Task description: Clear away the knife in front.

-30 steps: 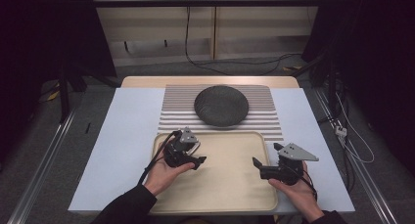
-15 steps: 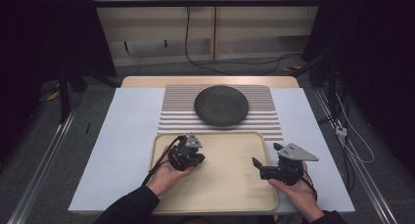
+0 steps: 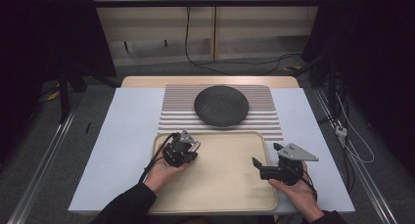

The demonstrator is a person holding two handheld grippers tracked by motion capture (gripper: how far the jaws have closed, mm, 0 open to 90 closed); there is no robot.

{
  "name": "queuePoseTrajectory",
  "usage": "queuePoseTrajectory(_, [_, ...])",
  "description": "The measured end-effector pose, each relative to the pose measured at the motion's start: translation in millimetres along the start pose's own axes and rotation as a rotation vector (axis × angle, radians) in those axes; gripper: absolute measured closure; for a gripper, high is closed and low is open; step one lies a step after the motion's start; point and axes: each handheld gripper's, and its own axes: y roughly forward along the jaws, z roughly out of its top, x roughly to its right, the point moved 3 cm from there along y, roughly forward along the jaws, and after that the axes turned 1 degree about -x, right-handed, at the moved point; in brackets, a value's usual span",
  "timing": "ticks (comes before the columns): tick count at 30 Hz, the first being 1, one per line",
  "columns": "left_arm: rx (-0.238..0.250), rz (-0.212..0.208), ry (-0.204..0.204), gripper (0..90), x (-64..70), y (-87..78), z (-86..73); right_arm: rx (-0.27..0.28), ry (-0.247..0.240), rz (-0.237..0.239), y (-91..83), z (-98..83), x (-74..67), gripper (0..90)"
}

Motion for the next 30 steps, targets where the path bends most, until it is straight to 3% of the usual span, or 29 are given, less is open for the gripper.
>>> queuePoseTrajectory(8, [-0.010, 0.034, -0.010, 90.0, -4.0, -2.5, -2.3, 0.001, 0.000, 0.000, -0.8, 0.0, -0.1, 8.1])
queuePoseTrajectory(9, [0.001, 0.009, -0.016, 90.0, -6.0, -2.5, -3.0, 0.001, 0.002, 0.001, -1.0, 0.0, -0.1, 8.1])
queuePoseTrajectory(30, [-0.018, 0.043, -0.039, 90.0, -26.8, -20.6, -23.9, 0.002, 0.001, 0.004, -1.6, 0.0, -0.6, 8.2])
